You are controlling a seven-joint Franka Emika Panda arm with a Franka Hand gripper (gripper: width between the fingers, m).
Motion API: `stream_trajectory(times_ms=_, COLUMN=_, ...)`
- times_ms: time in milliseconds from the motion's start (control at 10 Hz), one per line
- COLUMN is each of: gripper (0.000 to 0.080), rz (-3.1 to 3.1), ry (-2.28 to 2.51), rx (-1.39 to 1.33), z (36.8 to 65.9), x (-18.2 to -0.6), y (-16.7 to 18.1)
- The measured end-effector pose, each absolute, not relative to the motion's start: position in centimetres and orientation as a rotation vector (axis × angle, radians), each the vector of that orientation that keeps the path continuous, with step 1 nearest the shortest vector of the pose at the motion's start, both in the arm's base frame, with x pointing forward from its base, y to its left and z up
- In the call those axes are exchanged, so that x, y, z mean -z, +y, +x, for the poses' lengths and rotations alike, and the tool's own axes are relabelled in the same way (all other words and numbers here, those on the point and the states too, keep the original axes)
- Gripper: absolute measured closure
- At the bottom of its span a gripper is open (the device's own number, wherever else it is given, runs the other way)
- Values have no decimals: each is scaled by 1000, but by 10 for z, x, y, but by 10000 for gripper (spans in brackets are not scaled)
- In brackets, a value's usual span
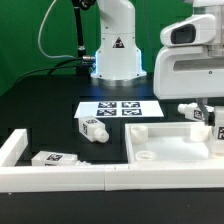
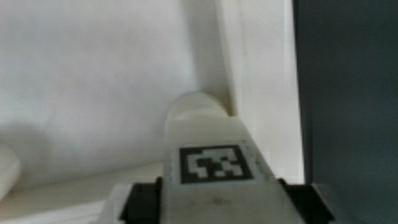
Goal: Assemble one leg
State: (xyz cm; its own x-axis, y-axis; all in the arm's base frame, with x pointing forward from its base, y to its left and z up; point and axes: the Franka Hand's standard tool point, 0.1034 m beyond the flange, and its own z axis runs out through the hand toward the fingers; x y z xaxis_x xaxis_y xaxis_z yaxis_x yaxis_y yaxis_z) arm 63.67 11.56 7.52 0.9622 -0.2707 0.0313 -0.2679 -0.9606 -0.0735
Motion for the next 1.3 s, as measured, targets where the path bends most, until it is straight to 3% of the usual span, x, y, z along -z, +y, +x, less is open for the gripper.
stream_trajectory(times_ms=600, gripper=509, rz=-2460, ry=1768, rx=-4, z=637, x=-73, y=124)
stream_trajectory(times_ms=800, gripper=509, rz=-2427, ry=1808, rx=-5, z=637, x=-72, y=124)
stream_trajectory(times_ms=1100, gripper=193, rz=-2603, ry=1551, rx=16, z=638, x=-72, y=119)
stream_trajectory(times_ms=1300, gripper=159, rz=-2852, ry=1047, rx=51, z=638, x=-72, y=114)
